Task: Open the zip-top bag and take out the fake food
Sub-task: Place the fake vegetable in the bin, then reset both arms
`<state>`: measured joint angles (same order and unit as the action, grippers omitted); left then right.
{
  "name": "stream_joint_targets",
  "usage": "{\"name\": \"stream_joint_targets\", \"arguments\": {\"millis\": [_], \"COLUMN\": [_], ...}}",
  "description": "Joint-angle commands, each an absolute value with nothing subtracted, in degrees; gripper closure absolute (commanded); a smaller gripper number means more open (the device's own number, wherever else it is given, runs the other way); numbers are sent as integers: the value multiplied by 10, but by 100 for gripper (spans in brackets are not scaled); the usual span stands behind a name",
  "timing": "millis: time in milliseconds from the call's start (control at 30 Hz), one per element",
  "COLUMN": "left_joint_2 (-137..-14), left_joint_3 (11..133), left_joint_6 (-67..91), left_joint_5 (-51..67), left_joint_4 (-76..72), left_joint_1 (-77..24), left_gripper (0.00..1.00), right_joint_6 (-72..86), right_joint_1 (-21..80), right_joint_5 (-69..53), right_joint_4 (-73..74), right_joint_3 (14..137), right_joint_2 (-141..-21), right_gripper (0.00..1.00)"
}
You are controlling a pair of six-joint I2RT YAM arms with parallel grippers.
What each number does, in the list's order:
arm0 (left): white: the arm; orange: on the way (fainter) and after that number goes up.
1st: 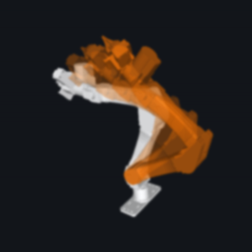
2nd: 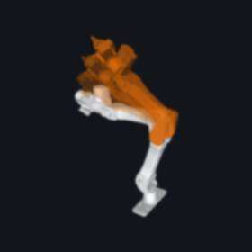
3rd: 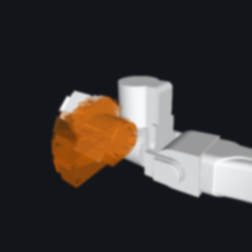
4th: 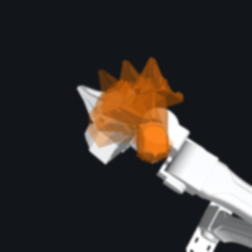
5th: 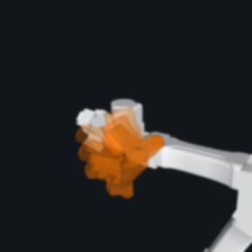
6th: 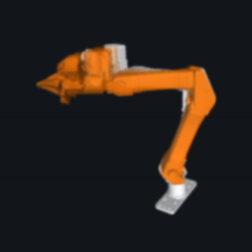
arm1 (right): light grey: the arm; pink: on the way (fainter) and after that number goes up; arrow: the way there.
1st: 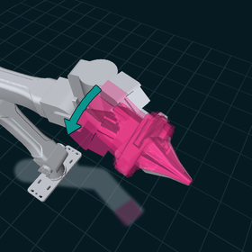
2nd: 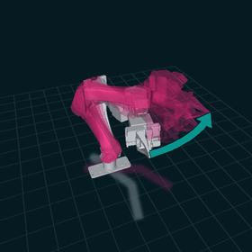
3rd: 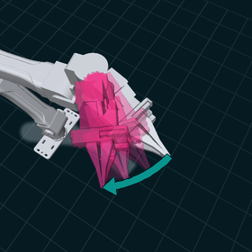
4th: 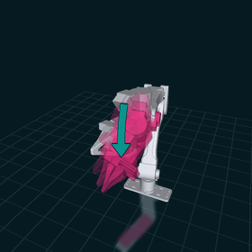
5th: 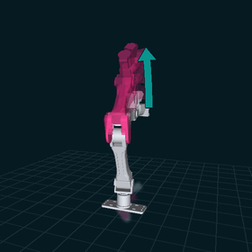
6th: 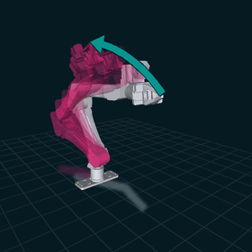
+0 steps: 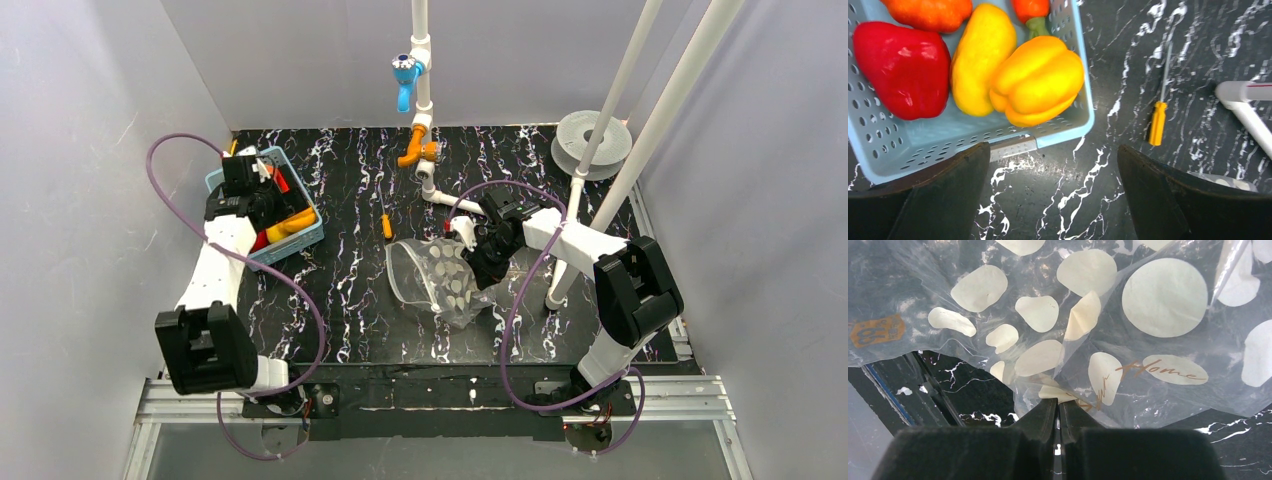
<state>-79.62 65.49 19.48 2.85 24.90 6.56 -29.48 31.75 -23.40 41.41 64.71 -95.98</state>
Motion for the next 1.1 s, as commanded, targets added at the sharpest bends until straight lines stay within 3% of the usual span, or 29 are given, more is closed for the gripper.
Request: {"name": "stream_joint_targets", "arguments": {"millis": [0, 200, 467, 700, 900, 1067], "left_joint_2": [-709, -611, -512, -460, -435, -438], "left_joint_3": [645, 602, 567, 581, 573, 594], "left_joint_6": [177, 166, 210, 244, 376, 450], "left_joint_5": [70, 233, 407, 437, 480, 472], "left_joint_4": [254, 236, 245, 293, 228, 242], "left_joint_1": [70, 70, 60, 60, 59, 59], "left_gripper": [2, 2, 2, 2, 2, 2], "right_joint_6": [-308, -303, -317, -399, -453, -484], "right_joint_1": [317, 313, 306, 306, 302, 214], "right_joint_5": [-254, -249, -292, -374, -408, -466], "right_joint_4": [427, 411, 416, 528, 680, 766], "right_joint_3": [649, 638, 609, 624, 694, 760], "right_joint_2": [-941, -902, -795, -650, -551, -462], "right_gripper": [90, 86, 50, 26, 18, 11]}}
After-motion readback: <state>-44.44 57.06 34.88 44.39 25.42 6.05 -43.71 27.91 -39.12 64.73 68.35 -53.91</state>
